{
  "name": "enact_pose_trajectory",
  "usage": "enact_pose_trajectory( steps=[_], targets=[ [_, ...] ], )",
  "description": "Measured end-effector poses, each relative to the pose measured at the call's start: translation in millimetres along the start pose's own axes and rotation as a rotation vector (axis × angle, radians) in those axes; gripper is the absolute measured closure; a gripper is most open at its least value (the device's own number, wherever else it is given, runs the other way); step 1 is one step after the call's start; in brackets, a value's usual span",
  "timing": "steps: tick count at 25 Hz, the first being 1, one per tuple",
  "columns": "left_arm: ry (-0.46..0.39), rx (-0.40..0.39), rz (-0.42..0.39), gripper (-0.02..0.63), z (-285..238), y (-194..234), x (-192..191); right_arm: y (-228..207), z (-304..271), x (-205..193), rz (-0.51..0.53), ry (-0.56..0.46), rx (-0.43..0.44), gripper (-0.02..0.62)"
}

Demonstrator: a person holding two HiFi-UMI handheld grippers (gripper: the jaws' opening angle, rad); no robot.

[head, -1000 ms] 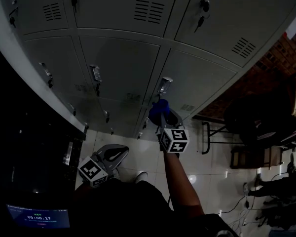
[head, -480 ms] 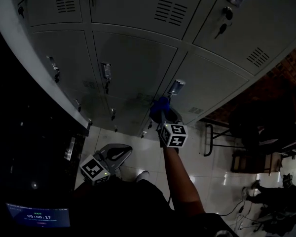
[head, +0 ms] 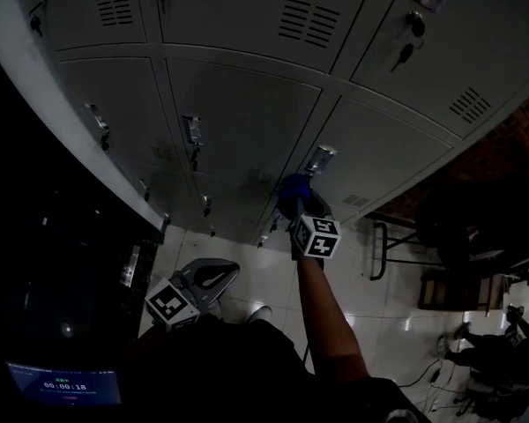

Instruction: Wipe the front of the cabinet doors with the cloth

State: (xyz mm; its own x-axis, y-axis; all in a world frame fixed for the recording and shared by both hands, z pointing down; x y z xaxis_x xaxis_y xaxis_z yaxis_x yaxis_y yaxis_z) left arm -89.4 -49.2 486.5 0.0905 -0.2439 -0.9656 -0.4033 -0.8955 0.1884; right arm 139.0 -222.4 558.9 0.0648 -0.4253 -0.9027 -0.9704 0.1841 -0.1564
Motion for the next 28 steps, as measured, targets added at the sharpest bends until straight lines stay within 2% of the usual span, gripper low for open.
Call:
enact_pose_trajectory(
  steps=[10, 15, 28],
  targets=[
    [0.01, -0.017, -0.015, 0.606, -17.8, 1.3, -1.7, -27.4, 3.5, -1.5, 0.015, 0.008, -0.028, 0.528],
    [0.042, -0.024, -0.011, 0.606, -26.8, -1.0, -9.1, -50.9, 11.9, -6.2, -0.013, -0.002, -0.058, 0.528],
    [0.031, -0.056, -0.021, 0.606, -55.7, -15.5, -4.1, -115.2, 42.2, -14.1, -0.011, 0.009, -0.142, 0.528]
  ],
)
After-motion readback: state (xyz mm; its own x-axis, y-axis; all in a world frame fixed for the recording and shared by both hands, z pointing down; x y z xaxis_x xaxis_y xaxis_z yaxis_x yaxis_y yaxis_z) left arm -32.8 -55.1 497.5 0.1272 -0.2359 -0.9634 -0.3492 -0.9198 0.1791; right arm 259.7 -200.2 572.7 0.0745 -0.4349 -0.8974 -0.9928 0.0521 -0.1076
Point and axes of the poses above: the fingertips, and each gripper's own axes: z backward along the fingers, y to its left, x out of its top, the point moved 5 cm from there along z, backward along the fingers, and after that the axes turned 4 degrees about y, right-handed, at the moved point
